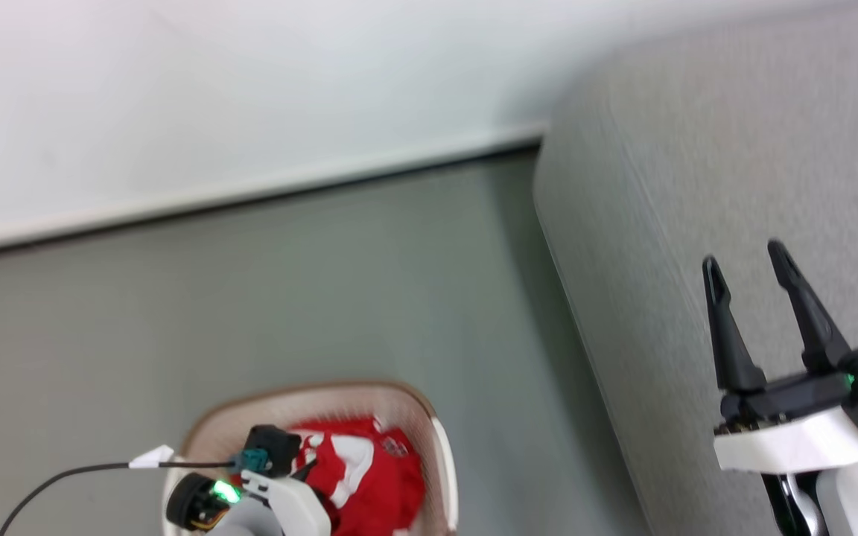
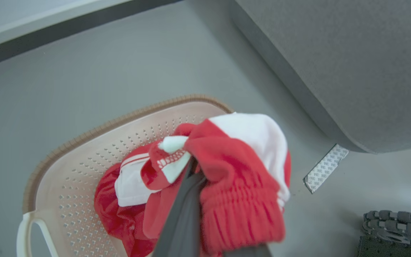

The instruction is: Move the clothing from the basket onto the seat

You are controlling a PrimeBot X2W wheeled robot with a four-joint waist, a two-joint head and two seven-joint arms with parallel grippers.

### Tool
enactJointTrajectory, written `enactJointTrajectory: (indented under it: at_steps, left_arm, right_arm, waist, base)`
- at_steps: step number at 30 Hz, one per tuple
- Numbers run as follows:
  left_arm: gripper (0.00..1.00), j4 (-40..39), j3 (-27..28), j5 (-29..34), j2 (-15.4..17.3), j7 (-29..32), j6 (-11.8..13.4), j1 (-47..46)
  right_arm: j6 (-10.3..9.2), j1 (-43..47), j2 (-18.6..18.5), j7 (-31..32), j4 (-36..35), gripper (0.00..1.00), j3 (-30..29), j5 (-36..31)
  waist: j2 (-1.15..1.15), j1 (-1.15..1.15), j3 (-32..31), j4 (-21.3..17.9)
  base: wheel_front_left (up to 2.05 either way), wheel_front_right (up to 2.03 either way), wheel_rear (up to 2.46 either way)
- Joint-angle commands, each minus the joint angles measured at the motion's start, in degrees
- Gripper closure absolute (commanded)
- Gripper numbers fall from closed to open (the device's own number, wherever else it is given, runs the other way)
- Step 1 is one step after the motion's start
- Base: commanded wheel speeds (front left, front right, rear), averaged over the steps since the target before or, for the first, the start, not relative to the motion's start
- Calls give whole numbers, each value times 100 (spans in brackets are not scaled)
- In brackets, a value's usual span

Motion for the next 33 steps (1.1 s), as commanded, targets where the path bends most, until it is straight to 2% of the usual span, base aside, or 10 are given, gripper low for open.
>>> enactJointTrajectory:
  at_steps: [1,5,10,18,26,33]
  left_arm:
    - [100,-141,26,-101,63,-40,11,99]
    - [100,-750,161,-108,143,-44,12,38]
    - [100,-1762,489,29,265,-41,155,47]
    - [100,-3185,946,-50,368,-20,352,-227]
    - [100,-3795,1114,-102,405,306,511,-795]
    - [100,-3822,1105,-127,288,409,568,-1052]
  right_arm:
    - [-12,161,-55,5,25,0,-20,93]
    - [-12,435,-120,5,75,0,-82,117]
    - [-12,694,-202,5,131,0,-33,178]
    - [-12,908,-293,5,177,0,66,271]
    - [-12,814,-315,5,219,0,504,442]
    - [-12,764,-371,5,169,0,835,556]
  waist:
    - [0,2,-774,453]
    - [0,2,-1135,627]
    - [0,2,-1464,795]
    - [0,2,-1666,940]
    - [0,2,-1715,935]
    - [0,2,-1699,984]
  base:
    - [0,0,0]
    - [0,0,0]
    - [0,0,0]
    - [0,0,0]
    - [0,0,0]
    - [0,0,0]
